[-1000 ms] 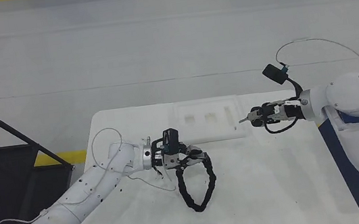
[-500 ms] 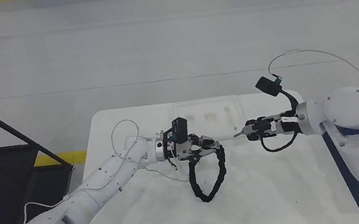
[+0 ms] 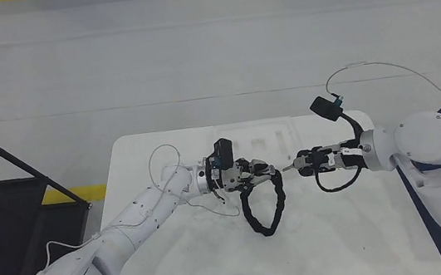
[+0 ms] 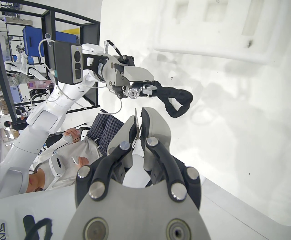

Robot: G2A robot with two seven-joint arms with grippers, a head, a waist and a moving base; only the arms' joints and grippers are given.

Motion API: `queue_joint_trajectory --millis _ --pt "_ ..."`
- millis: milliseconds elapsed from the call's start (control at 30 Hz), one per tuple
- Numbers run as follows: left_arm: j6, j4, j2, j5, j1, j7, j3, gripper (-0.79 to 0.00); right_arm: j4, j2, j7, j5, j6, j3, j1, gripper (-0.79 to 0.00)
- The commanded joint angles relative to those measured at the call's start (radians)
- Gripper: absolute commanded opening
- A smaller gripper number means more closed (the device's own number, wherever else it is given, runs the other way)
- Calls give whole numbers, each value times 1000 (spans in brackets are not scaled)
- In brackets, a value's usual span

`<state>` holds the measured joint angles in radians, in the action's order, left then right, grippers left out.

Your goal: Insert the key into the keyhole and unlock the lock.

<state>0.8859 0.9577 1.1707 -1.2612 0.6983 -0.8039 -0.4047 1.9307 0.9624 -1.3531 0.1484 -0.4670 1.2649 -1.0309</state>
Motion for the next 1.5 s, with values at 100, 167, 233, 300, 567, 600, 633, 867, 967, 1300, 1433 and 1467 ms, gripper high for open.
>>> queue_joint_trajectory --millis 100,167,233,300,567,600,633,867,967,1300,1433,1467 --pt "0 0 0 0 0 0 0 -785 0 0 0 0 0 0 0 -785" --pt "0 0 0 0 0 0 0 -785 0 0 0 0 0 0 0 -785" --pt "0 0 0 0 0 0 0 -785 -3 1 28 -19 4 5 -9 -785" --pt "0 0 0 0 0 0 0 -785 21 -4 35 29 8 2 -16 -785" --pt "-156 52 -2 -130 33 -126 -32 -785 134 -21 38 130 -37 8 -44 -785" --pt "-176 45 -1 -160 34 -152 -32 -785 145 -22 52 139 -41 12 -52 -785" --pt "-190 37 0 -182 34 -174 -31 -785 157 -23 68 148 -46 15 -63 -785" --pt "-223 -18 23 -257 25 -255 -21 -785 232 -30 120 178 -39 23 -128 -785" --pt "-224 -34 38 -255 23 -259 -17 -785 244 -31 133 187 -30 10 -138 -785" --pt "-184 -79 78 -255 9 -252 -11 -785 272 -35 160 268 11 -34 -137 -785" --pt "-120 -73 89 -214 -1 -250 3 -785 261 -35 151 268 15 -44 -130 -785" --pt "-164 -108 89 -221 -5 -235 -5 -785 259 -35 148 270 20 -46 -127 -785"
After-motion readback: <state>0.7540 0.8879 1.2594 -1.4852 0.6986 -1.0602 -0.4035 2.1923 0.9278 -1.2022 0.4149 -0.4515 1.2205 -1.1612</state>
